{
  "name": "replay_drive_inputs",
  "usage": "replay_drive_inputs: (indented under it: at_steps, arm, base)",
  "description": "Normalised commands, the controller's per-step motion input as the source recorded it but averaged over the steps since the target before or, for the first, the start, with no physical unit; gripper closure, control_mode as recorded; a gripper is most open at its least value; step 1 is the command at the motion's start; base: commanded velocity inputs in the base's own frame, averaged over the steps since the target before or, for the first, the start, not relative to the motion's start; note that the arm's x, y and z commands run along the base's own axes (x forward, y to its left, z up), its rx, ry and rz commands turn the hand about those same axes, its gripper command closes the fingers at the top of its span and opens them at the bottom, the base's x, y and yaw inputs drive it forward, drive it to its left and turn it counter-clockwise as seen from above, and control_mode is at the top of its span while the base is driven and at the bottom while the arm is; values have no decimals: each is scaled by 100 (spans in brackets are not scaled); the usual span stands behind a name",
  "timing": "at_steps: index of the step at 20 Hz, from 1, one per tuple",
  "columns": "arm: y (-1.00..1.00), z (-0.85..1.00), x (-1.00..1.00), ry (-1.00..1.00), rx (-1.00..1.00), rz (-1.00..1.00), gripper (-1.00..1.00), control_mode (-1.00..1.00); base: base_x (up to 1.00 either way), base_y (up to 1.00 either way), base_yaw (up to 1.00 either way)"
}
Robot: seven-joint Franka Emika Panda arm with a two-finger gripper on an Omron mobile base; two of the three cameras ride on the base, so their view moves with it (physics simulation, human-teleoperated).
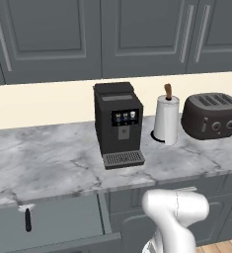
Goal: Take the pizza cutter from the drawer on the left and place it on the dining counter for cutting.
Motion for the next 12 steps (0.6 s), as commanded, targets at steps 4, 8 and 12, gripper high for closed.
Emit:
replay_drive_inputs:
  at_steps: [4, 8, 12]
  arm:
    - [9, -3, -81, 0, 0, 0, 100, -100]
    - [9, -5, -81, 0, 0, 0, 100, -100]
    - [12, -16, -86, 0, 0, 0, 100, -100]
  base:
    - [0, 0, 0]
    - [0, 0, 0]
    - [0, 0, 0]
